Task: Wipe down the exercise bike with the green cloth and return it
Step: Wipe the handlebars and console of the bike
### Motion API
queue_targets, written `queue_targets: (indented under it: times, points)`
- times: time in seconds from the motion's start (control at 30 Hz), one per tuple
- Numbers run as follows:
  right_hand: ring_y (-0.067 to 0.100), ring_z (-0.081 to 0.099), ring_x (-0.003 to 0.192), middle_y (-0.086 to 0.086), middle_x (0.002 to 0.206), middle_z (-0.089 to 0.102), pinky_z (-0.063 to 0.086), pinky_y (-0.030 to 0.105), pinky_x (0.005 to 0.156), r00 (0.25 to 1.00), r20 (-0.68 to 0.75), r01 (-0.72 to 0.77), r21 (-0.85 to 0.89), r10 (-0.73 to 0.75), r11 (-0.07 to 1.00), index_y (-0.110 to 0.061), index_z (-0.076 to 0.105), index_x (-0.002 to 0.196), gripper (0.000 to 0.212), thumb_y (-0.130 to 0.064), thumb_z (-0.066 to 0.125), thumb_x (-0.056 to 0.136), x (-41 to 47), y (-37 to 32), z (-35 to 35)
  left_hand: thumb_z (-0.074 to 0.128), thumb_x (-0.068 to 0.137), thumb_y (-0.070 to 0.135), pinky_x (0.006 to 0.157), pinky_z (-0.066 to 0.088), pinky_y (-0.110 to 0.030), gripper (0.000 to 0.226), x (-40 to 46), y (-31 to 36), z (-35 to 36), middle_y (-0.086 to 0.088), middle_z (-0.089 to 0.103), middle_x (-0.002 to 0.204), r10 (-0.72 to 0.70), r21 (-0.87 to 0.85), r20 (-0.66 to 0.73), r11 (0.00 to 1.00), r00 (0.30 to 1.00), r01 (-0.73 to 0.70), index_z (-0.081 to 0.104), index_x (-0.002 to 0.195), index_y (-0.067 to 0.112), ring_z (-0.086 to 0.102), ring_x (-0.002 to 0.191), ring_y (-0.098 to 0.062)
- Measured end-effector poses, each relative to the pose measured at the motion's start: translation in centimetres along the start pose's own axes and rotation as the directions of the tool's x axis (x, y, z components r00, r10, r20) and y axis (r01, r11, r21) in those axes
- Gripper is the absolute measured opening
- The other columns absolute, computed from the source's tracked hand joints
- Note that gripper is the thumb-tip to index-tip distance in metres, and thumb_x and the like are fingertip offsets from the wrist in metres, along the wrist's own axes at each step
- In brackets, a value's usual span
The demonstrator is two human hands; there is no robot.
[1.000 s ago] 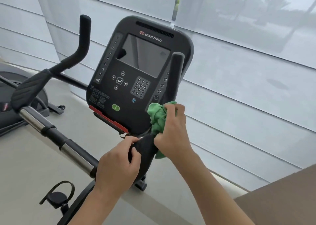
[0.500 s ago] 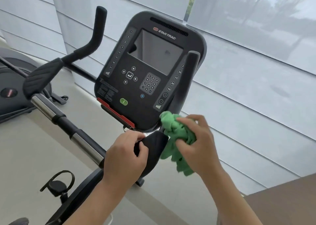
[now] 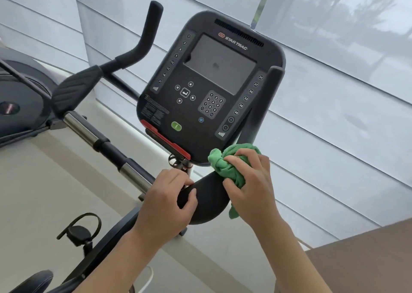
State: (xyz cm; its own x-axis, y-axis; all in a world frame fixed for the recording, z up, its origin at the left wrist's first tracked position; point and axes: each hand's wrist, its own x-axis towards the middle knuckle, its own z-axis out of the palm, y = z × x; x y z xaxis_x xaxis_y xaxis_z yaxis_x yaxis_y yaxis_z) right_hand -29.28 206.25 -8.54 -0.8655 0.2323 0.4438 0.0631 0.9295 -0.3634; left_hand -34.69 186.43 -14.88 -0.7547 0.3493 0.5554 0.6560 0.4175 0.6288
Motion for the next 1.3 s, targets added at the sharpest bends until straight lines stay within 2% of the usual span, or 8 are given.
queue_targets:
  times: [0.27,0.43,0.53,0.67,0.77,0.87,1.03,1.3]
  points:
    - [0.013,0.042,0.121,-0.02,0.126,0.053,0.032,0.012,0.103,0.998,0.057,-0.008,0.081,0.004,0.997,-0.029,0.074,0.114,0.041,-0.017,0.066,0.075,-7.6,-3.8,0.2,0.07,0.088,0.008,0.091,0.049,-0.023,0.008,-0.3,-1.4,-0.9,-0.002,0.064,0.103,0.045,-0.094,0.043,0.995,0.998,-0.041,0.064,0.092,0.009,0.056,0.102,-0.018]
    - [0.014,0.051,0.118,-0.02,0.121,0.053,0.038,0.015,0.097,0.993,0.039,-0.112,0.157,0.107,0.981,-0.03,0.076,0.112,0.04,-0.022,0.065,0.074,-5.1,-4.1,-2.4,0.068,0.092,0.017,0.086,0.052,-0.03,0.009,-0.8,-2.4,-1.8,-0.004,0.064,0.094,0.074,-0.043,0.063,0.997,0.995,-0.071,0.065,0.09,0.009,0.056,0.097,-0.021]
    - [0.014,0.049,0.119,-0.019,0.126,0.053,0.037,0.023,0.102,0.995,-0.041,-0.091,0.0,0.091,0.996,-0.031,0.074,0.116,0.041,-0.031,0.063,0.077,-1.3,-3.8,-3.4,0.069,0.094,0.025,0.092,0.054,-0.036,0.017,-1.8,-3.1,-2.6,-0.004,0.068,0.096,0.071,0.005,0.065,0.997,0.995,-0.072,0.073,0.094,0.009,0.057,0.103,-0.023]
    - [0.02,0.053,0.116,-0.01,0.106,0.062,0.035,0.048,0.112,0.987,0.156,-0.005,-0.261,0.047,0.965,-0.022,0.073,0.095,0.02,-0.036,0.065,0.082,2.3,-4.1,-0.8,0.065,0.093,0.029,0.114,0.043,-0.043,0.025,-2.9,-4.3,-3.8,0.0,0.071,0.111,0.131,-0.01,0.057,0.991,0.99,-0.13,0.075,0.108,0.013,0.06,0.114,-0.022]
    - [0.02,0.053,0.079,-0.007,0.07,0.05,0.041,0.041,0.095,0.975,0.221,0.105,-0.346,-0.028,0.932,-0.019,0.052,0.068,0.023,-0.037,0.056,0.081,3.2,-4.7,1.0,0.068,0.092,0.024,0.116,0.043,-0.049,0.027,-3.8,-5.3,-4.6,0.0,0.069,0.124,0.117,-0.024,0.047,0.993,0.992,-0.116,0.073,0.116,0.013,0.059,0.125,-0.021]
    - [0.021,0.044,0.059,-0.003,0.059,0.041,0.038,0.038,0.07,0.948,0.304,0.227,-0.426,-0.098,0.875,-0.018,0.041,0.059,0.029,-0.037,0.051,0.079,3.7,-5.5,1.4,0.072,0.09,0.018,0.116,0.044,-0.047,0.03,-4.4,-6.4,-5.4,0.0,0.066,0.134,0.087,-0.025,0.051,0.996,0.995,-0.085,0.071,0.12,0.016,0.055,0.134,-0.02]
    - [0.019,0.041,0.052,0.003,0.058,0.049,0.026,0.032,0.05,0.904,0.426,0.263,-0.471,-0.044,0.842,-0.017,0.037,0.058,0.032,-0.033,0.054,0.08,4.0,-7.8,2.6,0.081,0.085,0.009,0.116,0.045,-0.047,0.039,-4.5,-6.7,-6.1,0.002,0.064,0.14,0.05,-0.024,0.077,0.999,0.996,-0.049,0.07,0.122,0.017,0.053,0.138,-0.017]
    - [0.016,0.04,0.047,-0.003,0.051,0.041,0.025,0.028,0.049,0.882,0.465,0.29,-0.397,-0.082,0.871,-0.019,0.038,0.055,0.031,-0.034,0.05,0.079,2.0,-11.1,5.1,0.08,0.085,0.005,0.121,0.04,-0.047,0.045,-4.4,-7.0,-6.5,0.003,0.058,0.149,-0.002,-0.014,0.105,1.0,0.994,0.004,0.067,0.125,0.021,0.046,0.146,-0.018]
